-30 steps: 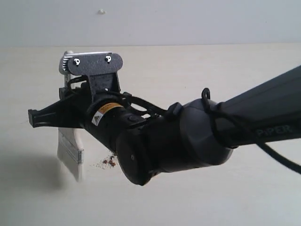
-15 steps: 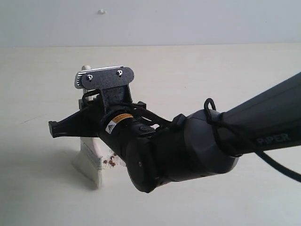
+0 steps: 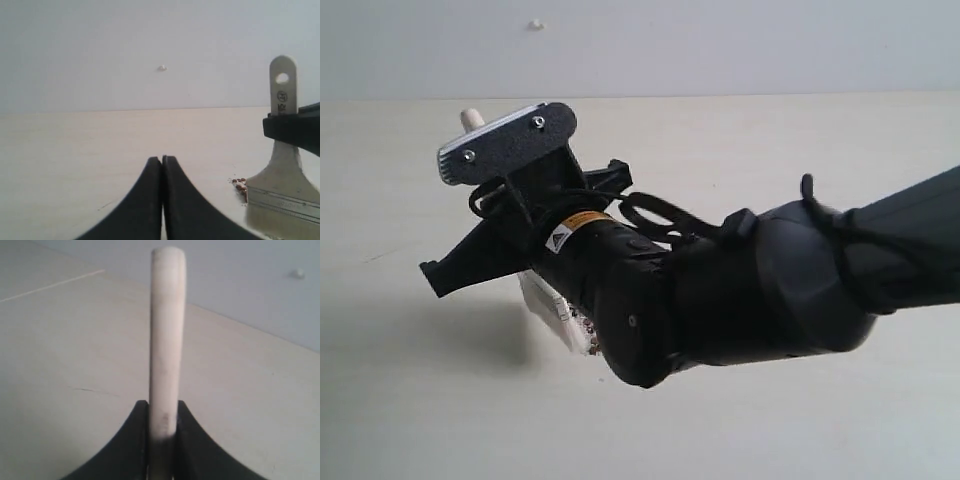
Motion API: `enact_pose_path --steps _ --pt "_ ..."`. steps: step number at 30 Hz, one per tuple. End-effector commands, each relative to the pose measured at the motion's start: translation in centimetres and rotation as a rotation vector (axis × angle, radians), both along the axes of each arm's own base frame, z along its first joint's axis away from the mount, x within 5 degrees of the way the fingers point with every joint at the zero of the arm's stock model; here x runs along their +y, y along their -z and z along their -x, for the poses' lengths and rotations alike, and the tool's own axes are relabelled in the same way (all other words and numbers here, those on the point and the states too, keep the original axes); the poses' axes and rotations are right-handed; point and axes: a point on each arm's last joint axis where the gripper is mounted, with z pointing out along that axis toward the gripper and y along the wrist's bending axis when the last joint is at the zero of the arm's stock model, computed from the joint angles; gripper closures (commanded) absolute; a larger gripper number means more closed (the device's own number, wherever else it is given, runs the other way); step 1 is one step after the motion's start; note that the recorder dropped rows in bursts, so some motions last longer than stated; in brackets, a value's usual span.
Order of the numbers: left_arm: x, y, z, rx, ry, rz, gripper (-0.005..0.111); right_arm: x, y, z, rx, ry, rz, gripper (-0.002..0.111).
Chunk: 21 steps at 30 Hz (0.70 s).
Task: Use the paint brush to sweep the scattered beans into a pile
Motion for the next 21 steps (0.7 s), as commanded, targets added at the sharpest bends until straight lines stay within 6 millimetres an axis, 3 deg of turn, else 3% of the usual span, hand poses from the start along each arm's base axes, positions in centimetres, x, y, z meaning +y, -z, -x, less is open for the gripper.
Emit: enact_pose_path --steps 1,7,11,13,21 --pt "0.0 -0.1 0.1 -0.008 0.006 0.007 0.107 -0.4 -3.2 1.1 -0.064 -0.249 0.107 0.108" --pt "0.0 -0.1 0.1 -0.008 0.006 0.007 0.107 -4.8 -3.6 -1.0 0.028 -0.324 0.028 0.108" --pt "0.0 -0.1 0.1 -0.008 0.006 0.007 0.107 -6.9 -3.8 0.4 0.058 -0.757 -0.245 0.108" --pt "0.0 -0.1 0.1 -0.008 0.006 0.007 0.107 -8.2 -3.9 0.4 0.087 -0.878 -0.341 0.108" --pt "0.0 -0.1 0.1 -0.008 0.006 0.007 0.107 -11.0 0.6 -1.8 0.225 -0.852 -0.295 0.108"
